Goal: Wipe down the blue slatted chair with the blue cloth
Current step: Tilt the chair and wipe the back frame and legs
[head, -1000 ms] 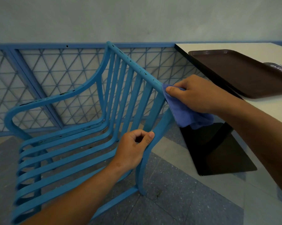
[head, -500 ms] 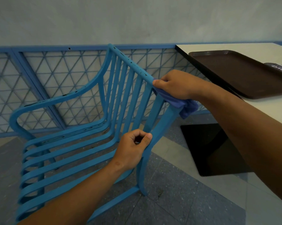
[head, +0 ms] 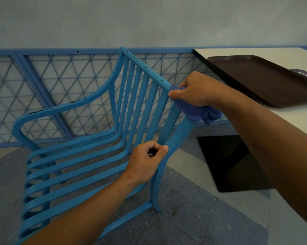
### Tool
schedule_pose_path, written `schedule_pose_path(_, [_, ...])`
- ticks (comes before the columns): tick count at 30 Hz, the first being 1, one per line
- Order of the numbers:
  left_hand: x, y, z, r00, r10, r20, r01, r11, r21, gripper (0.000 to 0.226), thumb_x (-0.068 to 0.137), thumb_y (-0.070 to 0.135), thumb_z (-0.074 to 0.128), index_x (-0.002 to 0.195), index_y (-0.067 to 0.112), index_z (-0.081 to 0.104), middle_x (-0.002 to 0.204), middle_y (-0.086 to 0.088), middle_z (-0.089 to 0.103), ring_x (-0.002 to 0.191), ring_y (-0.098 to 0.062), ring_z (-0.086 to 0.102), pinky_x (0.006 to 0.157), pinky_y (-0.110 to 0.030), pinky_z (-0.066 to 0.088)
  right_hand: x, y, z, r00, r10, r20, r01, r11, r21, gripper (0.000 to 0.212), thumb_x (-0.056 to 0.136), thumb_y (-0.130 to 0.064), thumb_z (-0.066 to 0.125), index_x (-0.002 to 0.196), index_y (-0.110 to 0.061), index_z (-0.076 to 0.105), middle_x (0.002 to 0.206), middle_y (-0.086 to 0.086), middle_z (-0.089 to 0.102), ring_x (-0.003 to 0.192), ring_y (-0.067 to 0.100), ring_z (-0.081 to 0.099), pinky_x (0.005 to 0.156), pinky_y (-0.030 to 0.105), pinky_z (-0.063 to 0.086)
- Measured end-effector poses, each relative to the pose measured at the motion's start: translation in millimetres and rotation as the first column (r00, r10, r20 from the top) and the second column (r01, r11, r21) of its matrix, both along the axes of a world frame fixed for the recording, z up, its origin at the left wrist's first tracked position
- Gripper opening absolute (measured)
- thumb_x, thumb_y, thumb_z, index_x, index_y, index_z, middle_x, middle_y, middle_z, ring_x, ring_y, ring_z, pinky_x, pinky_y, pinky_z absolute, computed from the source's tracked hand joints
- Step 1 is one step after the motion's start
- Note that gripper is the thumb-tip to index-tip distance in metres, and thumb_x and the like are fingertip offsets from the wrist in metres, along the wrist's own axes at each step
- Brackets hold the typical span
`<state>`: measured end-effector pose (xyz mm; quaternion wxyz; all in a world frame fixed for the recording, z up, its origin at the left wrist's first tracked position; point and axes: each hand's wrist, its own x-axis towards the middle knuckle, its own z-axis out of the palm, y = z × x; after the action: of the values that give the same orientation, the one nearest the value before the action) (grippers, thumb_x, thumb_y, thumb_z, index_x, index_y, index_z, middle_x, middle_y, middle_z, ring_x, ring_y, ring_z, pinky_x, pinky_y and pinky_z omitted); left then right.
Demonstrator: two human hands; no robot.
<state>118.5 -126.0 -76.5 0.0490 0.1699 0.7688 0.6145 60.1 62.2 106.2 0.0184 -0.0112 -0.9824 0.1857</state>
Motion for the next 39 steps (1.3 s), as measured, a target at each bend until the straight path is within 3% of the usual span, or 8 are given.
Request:
schedule_pose_path(6, [2, 0, 0, 1.0, 0.006, -0.029, -0.005, 0.999, 0.032, 0.031, 0.089, 0.048, 0.065, 0.076, 0.02, 0.07, 0.069, -0.001, 0.064, 0.065, -0.012, 0.058, 0.061, -0.033, 0.05, -10, -16, -3, 0.996, -0.046, -0.081, 0.037, 0.993, -0.112, 0.049, 0.094, -0.044, 0.057, 0.08, -0.001, 0.076, 0.047, 0.002, 0.048, 0.037, 0.008, 0.04, 0.036, 0.018, 0.032])
schedule_pose_path(8, [3, 0, 0, 0.999, 0.017, -0.043, -0.015, 0.999, 0.044, 0.033, 0.089, 0.048, 0.065, 0.076, 0.019, 0.071, 0.066, 0.001, 0.062, 0.063, -0.011, 0.057, 0.059, -0.031, 0.049, -8, -14, -6, 0.996, -0.046, -0.082, 0.034, 0.99, -0.137, 0.052, 0.095, -0.046, 0.054, 0.08, -0.001, 0.074, 0.048, 0.002, 0.049, 0.041, 0.01, 0.043, 0.042, 0.023, 0.036])
schedule_pose_path(14, [2, 0, -1, 0.999, 0.022, -0.05, -0.02, 0.999, 0.038, 0.029, 0.092, 0.042, 0.067, 0.074, 0.019, 0.069, 0.059, 0.014, 0.055, 0.058, -0.005, 0.051, 0.056, -0.021, 0.043, 9, -5, -5, 1.0, -0.007, 0.003, 0.007, 1.0, 0.023, 0.045, 0.098, -0.046, 0.052, 0.078, -0.008, 0.064, 0.066, 0.007, 0.057, 0.059, 0.02, 0.051, 0.053, 0.03, 0.038])
schedule_pose_path(18, [1, 0, 0, 0.999, 0.017, -0.039, -0.016, 0.999, 0.032, 0.027, 0.094, 0.038, 0.068, 0.073, 0.021, 0.068, 0.059, 0.014, 0.054, 0.057, -0.004, 0.05, 0.056, -0.02, 0.043, 3, -7, 0, 0.997, -0.039, 0.069, 0.04, 0.999, -0.014, 0.044, 0.09, -0.049, 0.06, 0.087, -0.006, 0.071, 0.073, 0.009, 0.061, 0.063, 0.021, 0.054, 0.058, 0.03, 0.042])
schedule_pose_path(23, [1, 2, 1, 0.999, 0.025, -0.023, -0.024, 0.999, 0.039, 0.027, 0.093, 0.042, 0.067, 0.075, 0.022, 0.068, 0.061, 0.015, 0.057, 0.059, -0.003, 0.053, 0.058, -0.022, 0.044, -5, -22, 7, 0.994, -0.033, 0.105, 0.017, 0.988, 0.151, 0.027, 0.091, -0.035, 0.057, 0.077, -0.012, 0.062, 0.071, 0.01, 0.057, 0.059, 0.023, 0.05, 0.054, 0.029, 0.039])
schedule_pose_path(29, [4, 4, 3, 0.996, 0.046, -0.079, -0.043, 0.999, 0.032, 0.019, 0.095, 0.03, 0.068, 0.079, 0.019, 0.07, 0.063, 0.019, 0.061, 0.061, 0.002, 0.056, 0.059, -0.013, 0.042, -2, -36, 5, 0.999, -0.018, 0.039, -0.002, 0.895, 0.447, 0.019, 0.081, -0.012, 0.063, 0.099, -0.017, 0.067, 0.054, 0.002, 0.056, 0.047, 0.018, 0.053, 0.045, 0.022, 0.034])
schedule_pose_path(33, [4, 3, 3, 0.996, 0.042, -0.077, -0.04, 0.999, 0.034, 0.02, 0.095, 0.03, 0.068, 0.08, 0.017, 0.071, 0.063, 0.019, 0.06, 0.062, 0.001, 0.057, 0.059, -0.013, 0.042, -1, -39, -1, 0.998, -0.023, -0.06, 0.049, 0.876, 0.479, 0.02, 0.087, -0.015, 0.061, 0.107, -0.018, 0.063, 0.068, 0.001, 0.054, 0.054, 0.017, 0.051, 0.045, 0.026, 0.032])
schedule_pose_path(39, [-4, 1, 2, 1.0, 0.017, 0.024, -0.019, 0.998, 0.064, 0.018, 0.092, 0.034, 0.071, 0.082, 0.019, 0.074, 0.073, 0.009, 0.07, 0.072, -0.008, 0.066, 0.068, -0.026, 0.055, -19, -30, 1, 0.999, 0.01, 0.043, -0.024, 0.939, 0.344, 0.014, 0.092, -0.026, 0.057, 0.09, -0.013, 0.063, 0.066, 0.006, 0.058, 0.055, 0.019, 0.053, 0.052, 0.028, 0.04])
